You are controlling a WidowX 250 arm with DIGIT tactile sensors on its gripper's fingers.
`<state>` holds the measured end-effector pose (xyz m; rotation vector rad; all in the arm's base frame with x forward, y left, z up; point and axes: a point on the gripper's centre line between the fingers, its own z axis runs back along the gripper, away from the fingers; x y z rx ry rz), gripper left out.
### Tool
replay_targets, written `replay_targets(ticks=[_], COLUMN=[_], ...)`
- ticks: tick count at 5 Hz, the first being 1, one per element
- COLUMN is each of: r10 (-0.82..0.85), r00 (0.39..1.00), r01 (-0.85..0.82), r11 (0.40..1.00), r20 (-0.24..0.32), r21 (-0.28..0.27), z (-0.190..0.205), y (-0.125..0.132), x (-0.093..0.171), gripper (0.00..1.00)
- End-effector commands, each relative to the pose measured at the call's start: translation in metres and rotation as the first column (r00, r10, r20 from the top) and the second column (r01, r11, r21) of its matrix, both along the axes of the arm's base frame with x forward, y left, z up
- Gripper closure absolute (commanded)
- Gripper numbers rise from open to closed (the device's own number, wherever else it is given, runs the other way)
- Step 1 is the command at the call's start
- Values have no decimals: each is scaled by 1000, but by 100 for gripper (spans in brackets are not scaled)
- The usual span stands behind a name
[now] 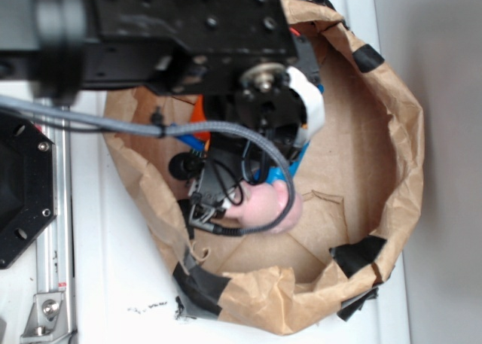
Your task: Grab the yellow duck.
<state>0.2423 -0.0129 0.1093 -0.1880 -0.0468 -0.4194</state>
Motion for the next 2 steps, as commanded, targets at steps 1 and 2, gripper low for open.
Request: replay_targets(ticks=[1,2], r10=[-7,2], r00=[995,996], r01=[3,-7], r11=[999,999], r20=[96,94], r21=[44,51], z=[20,18], y=[-13,-13], x=[4,4], gripper=[100,100])
